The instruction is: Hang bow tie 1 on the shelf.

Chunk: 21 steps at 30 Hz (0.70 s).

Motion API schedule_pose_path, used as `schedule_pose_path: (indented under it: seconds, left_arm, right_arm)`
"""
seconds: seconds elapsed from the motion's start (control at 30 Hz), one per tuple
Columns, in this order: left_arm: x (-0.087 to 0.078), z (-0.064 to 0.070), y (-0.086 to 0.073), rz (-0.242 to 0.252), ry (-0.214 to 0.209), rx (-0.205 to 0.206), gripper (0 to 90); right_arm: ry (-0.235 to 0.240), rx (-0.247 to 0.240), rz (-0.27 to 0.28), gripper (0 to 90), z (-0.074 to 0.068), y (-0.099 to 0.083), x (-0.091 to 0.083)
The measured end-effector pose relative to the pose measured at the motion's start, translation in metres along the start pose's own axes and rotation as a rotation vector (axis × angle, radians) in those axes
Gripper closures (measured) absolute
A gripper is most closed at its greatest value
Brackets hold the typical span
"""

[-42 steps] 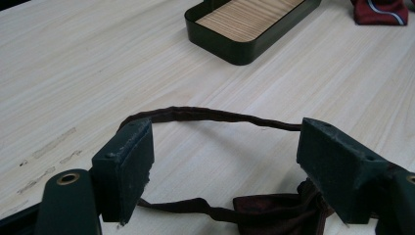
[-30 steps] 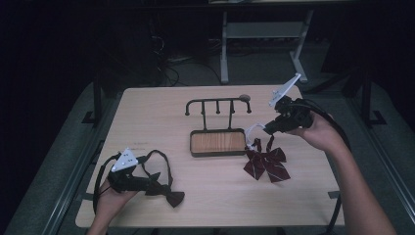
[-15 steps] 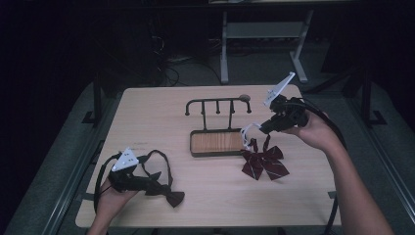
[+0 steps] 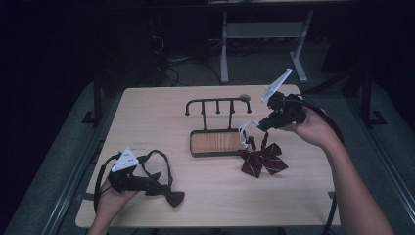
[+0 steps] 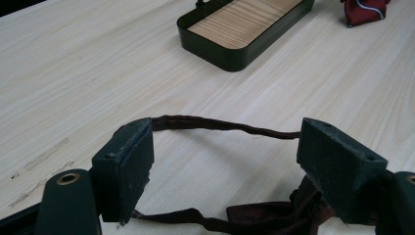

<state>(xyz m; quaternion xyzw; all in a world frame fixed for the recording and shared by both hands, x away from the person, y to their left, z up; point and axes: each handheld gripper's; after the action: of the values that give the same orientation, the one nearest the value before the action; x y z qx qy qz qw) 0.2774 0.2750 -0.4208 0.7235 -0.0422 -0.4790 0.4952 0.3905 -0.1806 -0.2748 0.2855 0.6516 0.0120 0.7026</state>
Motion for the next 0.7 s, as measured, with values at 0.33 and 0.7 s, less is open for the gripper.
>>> schedule_pose_path:
  seconds: [0.33,0.7]
  left_arm:
    - [0.0016,-0.0053,-0.0014,-0.001,-0.006,-0.021,21.9]
    - [-0.0013,-0.0017,-0.0018,-0.004,-0.004,-0.014,22.0]
  right_arm:
    - [0.005,0.009,-0.003,83.9,0.0049,0.0039,-0.0002]
    - [0.005,0.005,-0.008,83.9,0.0063,0.0068,0.0021]
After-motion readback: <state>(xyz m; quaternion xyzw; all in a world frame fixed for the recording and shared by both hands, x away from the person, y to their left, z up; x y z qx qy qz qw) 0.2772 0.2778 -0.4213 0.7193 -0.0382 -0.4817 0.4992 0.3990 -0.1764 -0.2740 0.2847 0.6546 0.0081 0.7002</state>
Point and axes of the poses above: each handheld gripper's, and its own axes: x roughly forward along the jaws, y roughly out of its top, z roughly to its right, and after that the axes turned 5 degrees about -z, right-handed
